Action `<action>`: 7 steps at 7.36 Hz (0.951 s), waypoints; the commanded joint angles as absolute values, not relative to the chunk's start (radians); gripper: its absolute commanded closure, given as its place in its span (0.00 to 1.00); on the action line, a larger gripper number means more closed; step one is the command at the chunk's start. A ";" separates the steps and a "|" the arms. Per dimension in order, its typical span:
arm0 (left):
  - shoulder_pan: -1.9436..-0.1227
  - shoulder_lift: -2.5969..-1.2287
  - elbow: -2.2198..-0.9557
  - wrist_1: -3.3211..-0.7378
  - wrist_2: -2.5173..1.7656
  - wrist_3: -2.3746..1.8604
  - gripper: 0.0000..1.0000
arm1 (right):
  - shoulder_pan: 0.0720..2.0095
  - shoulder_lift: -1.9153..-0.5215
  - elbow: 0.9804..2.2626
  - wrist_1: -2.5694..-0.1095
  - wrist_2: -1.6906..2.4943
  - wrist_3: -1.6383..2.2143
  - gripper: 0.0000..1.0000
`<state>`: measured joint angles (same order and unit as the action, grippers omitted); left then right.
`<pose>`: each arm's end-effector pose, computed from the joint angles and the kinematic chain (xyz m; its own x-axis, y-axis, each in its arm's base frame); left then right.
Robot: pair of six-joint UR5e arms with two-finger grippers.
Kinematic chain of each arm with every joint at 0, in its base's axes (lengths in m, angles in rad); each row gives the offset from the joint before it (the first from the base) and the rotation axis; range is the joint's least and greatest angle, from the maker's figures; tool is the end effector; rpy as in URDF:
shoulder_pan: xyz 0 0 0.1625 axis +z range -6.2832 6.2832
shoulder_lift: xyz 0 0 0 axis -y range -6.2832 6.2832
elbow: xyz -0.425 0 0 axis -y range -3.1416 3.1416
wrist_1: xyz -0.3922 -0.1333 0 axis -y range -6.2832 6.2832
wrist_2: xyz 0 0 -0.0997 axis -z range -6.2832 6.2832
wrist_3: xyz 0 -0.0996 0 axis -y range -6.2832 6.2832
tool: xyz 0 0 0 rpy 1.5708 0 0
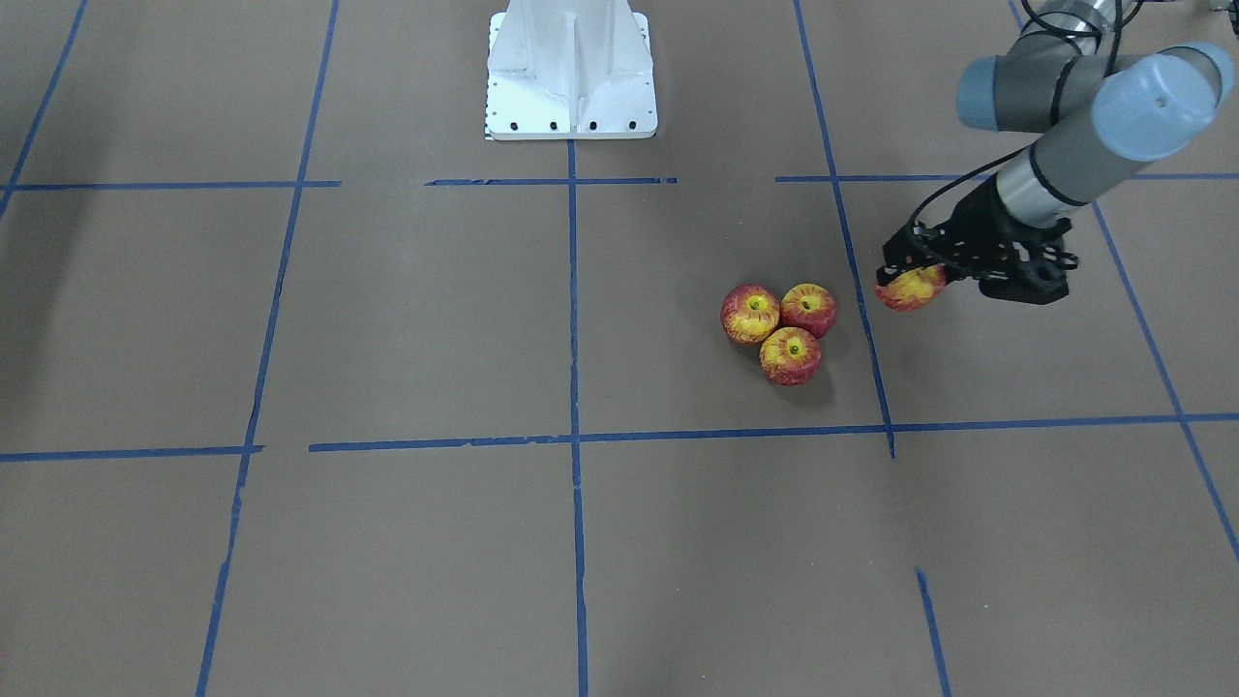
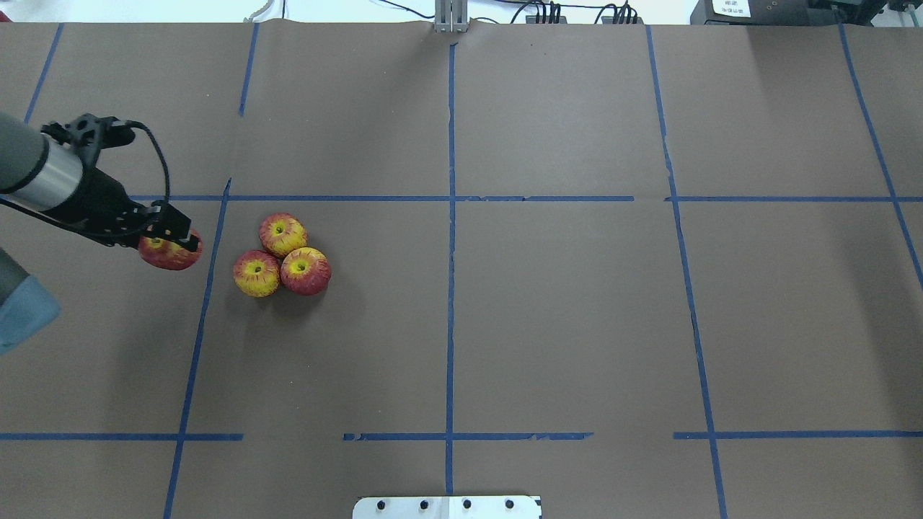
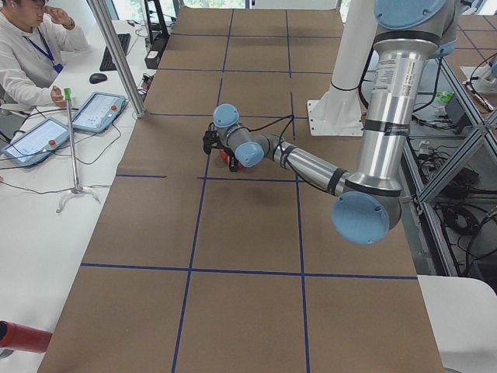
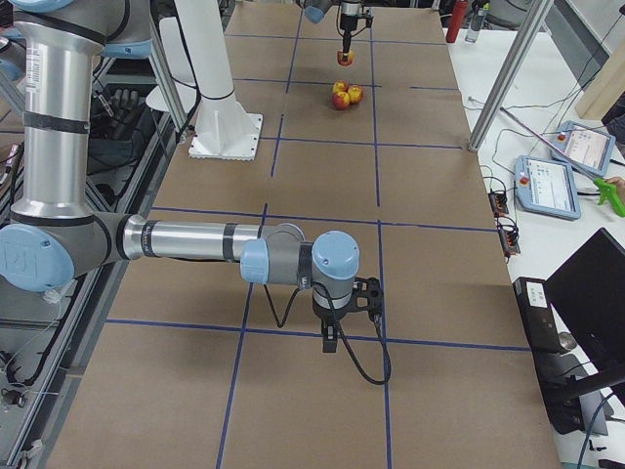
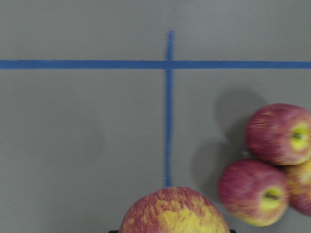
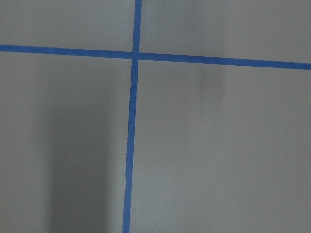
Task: Stack apples
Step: 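Carry the apple with the left gripper over the three-apple cluster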
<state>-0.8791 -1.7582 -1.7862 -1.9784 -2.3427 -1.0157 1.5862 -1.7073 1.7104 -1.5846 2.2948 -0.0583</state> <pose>0.3083 -0.4723 0.4033 0.4946 -0.0051 -0.8691 -0.0366 0.9990 -0.0267 0.0740 -0.4322 0.6580 0.7486 -0.0397 0.6618 0.0283 0.9992 0.0279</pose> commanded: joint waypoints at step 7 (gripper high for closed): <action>-0.761 -1.971 -1.724 -1.804 -2.184 -1.140 1.00 | 1.586 -1.707 1.710 -1.585 2.295 -0.058 0.00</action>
<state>-0.7610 -1.9749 -1.7254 -1.8061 -2.1977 -1.1394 1.5861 -1.7073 1.7104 -1.5846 2.2949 -0.0583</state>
